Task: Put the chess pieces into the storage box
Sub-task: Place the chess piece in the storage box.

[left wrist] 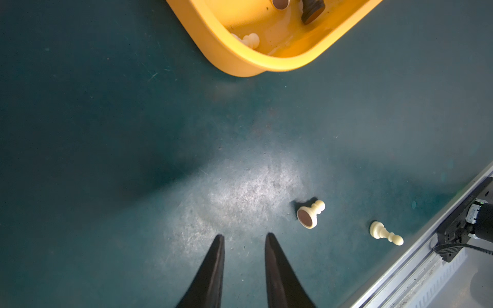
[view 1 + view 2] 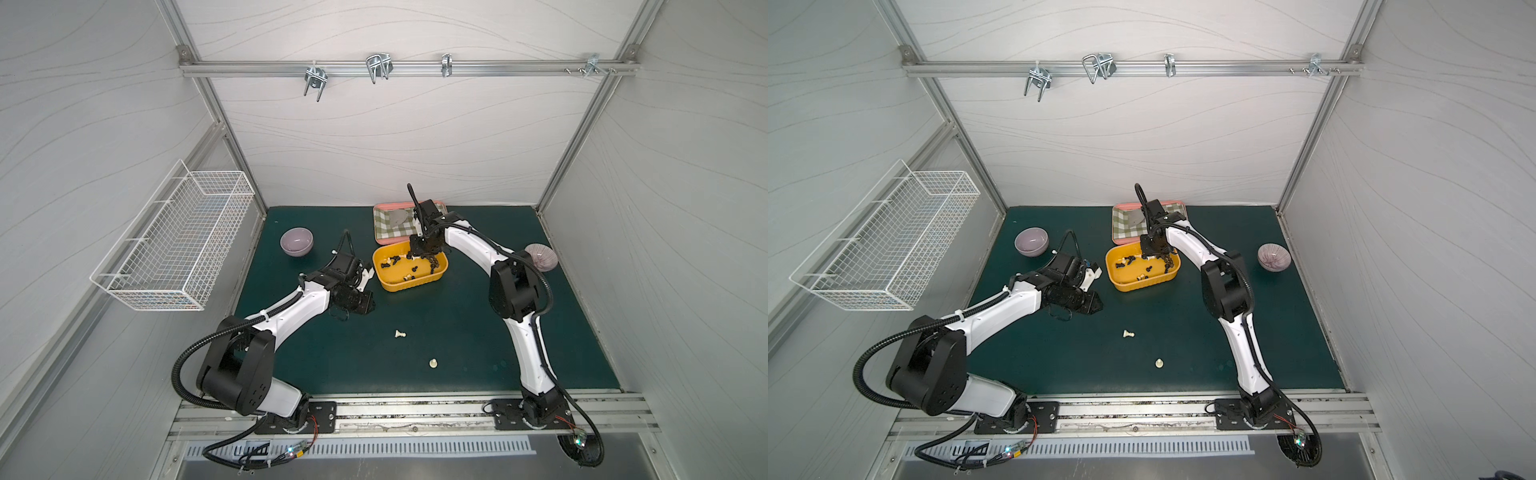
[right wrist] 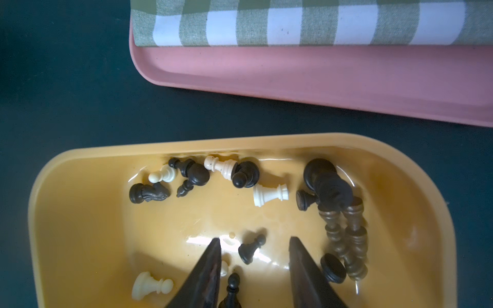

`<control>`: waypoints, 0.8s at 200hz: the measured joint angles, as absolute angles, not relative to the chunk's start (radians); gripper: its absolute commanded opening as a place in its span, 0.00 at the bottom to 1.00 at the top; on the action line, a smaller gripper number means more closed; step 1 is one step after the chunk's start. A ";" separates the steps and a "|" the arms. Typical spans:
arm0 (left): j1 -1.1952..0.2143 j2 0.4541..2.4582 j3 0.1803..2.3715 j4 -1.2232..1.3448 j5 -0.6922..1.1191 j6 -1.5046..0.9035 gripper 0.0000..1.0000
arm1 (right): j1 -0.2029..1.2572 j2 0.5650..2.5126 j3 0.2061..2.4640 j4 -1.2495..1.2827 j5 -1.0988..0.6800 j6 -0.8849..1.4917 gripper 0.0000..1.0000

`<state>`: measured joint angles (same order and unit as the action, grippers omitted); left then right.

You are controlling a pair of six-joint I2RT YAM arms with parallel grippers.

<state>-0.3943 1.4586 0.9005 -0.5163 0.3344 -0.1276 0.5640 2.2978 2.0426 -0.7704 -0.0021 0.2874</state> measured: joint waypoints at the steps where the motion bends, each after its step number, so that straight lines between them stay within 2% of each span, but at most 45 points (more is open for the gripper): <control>1: -0.394 1.459 0.900 -0.516 0.334 -0.128 0.28 | 0.564 2.298 2.043 -0.770 -0.002 0.287 0.44; 78: -0.396 1.458 0.891 -0.518 0.353 -0.126 0.29 | 0.564 2.251 1.971 -0.749 -0.012 0.299 0.44; 160: -0.490 1.460 0.892 -0.554 0.313 -0.124 0.29 | 0.564 2.057 1.927 -0.718 -0.035 0.296 0.45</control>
<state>-0.4896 1.4601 0.8921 -0.5537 0.3130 -0.1242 0.5640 2.0567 1.9274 -0.7181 -0.0345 0.2962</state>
